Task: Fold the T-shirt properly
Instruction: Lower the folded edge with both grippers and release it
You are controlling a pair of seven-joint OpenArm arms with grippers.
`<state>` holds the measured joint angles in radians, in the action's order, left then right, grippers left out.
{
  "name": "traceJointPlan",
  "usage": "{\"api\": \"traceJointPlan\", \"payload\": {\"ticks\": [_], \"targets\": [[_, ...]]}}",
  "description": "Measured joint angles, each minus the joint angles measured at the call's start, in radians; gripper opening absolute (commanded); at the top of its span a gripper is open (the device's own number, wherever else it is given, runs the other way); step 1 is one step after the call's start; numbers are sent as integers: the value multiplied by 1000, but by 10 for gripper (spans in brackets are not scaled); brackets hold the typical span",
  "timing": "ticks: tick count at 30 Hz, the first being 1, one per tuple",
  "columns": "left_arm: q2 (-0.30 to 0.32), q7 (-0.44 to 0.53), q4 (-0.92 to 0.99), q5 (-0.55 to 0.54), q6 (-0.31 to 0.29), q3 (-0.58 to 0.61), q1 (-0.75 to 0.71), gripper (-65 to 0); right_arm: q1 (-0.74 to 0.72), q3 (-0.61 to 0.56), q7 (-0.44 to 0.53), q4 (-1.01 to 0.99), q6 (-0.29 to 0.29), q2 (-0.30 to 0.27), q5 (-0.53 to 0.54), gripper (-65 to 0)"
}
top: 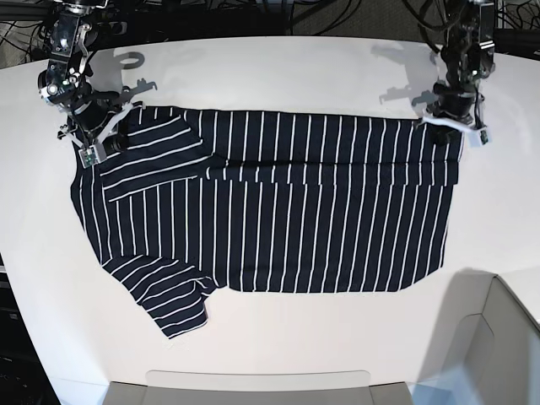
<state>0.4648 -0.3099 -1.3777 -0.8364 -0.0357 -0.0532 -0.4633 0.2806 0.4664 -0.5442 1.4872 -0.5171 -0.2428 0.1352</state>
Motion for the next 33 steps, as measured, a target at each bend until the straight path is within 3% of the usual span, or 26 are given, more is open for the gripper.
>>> {"api": "traceJointPlan", "payload": {"ticks": [8,11,16,19,22,26,30,33], "targets": [[23,193,-6,36,14,-3,-162,-650,10,0,8,2,-1,0,8,-647],[24,201,-26,49,31,-3,-186,-650,10,-1,8,2,-3,0,8,-647],[24,126,-119,58,77,-24,-267,-650,20,-6,-24,41,-6,3,-8,-648],[10,-3,-198,49,91,-99,-320,-650,31,-5,-20,47,-5,13,-7,-648],[-40,-134,-327,50,132,-180,-371,-650,30,-4,-27,50,-6,14,-8,-648],[-79,-177,-495,43,122,-220,-387,-650,15,-4,-48,50,-10,14,-11,-648],[-53,-175,-541,48,127,-201,-302,-650,16,-4,-51,55,-11,15,-18,-648],[-56,-335,-525,54,135,-142,-166,-650,16,-4,-50,56,-11,16,-22,-648]]}}
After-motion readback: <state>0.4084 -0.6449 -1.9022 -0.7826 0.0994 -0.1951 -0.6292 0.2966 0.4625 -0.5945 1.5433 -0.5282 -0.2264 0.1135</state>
